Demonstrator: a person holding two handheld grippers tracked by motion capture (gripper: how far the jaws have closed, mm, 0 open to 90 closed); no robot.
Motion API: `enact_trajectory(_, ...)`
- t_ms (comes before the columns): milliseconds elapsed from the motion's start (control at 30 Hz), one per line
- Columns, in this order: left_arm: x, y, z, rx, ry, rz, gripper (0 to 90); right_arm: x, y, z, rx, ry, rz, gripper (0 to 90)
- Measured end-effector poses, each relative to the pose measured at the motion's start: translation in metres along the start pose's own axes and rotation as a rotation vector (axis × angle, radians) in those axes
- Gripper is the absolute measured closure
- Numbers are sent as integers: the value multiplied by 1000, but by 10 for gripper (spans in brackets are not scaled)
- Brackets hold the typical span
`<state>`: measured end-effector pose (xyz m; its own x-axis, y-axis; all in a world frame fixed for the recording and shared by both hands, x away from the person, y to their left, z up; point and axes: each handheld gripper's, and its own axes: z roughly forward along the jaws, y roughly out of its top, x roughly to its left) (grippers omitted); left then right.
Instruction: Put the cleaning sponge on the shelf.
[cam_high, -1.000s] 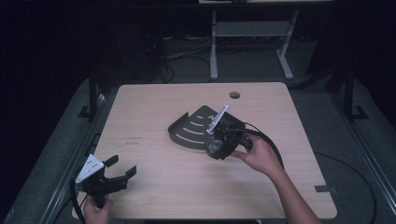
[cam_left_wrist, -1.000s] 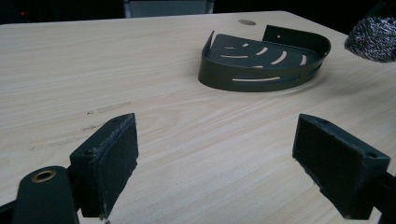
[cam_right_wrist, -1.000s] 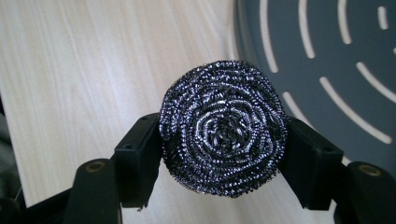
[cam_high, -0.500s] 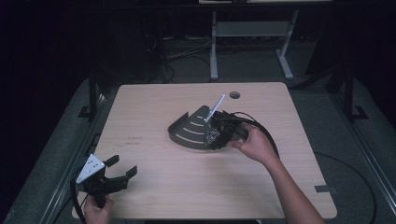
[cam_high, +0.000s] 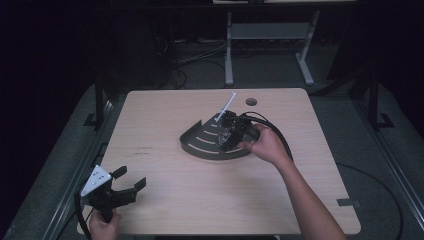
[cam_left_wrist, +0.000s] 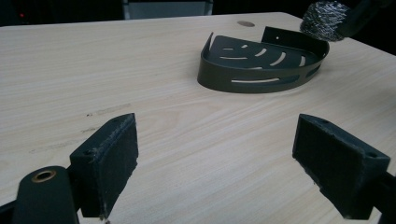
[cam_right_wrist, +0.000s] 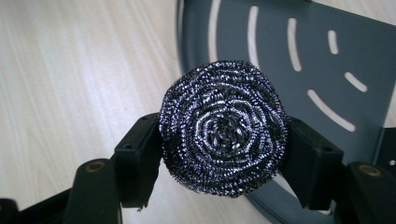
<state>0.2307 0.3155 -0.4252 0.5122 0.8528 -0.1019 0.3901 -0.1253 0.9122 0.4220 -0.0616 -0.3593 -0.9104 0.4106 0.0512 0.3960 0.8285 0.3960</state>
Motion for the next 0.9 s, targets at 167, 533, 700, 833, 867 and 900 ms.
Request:
enact_trajectory(167, 1, 0, 0, 0, 0, 0, 137, -9, 3, 4, 1, 3, 22, 337)
enact_trajectory(533, 1, 0, -1, -4, -1, 2, 137, -32, -2, 21, 27, -3, 95, 336)
enact_trajectory(700, 0, 1, 0, -5, -1, 1, 137, -38, -3, 27, 31, 0, 116, 336)
enact_trajectory(833, 0, 1, 0, -5, 0, 4, 137, -42, -3, 33, 42, -10, 124, 337)
enact_trajectory(867, 0, 1, 0, -6, 0, 2, 137, -43, -3, 35, 43, -11, 129, 336)
enact_trajectory(900, 0, 1, 0, -6, 1, 2, 137, -43, -3, 36, 45, -12, 132, 336)
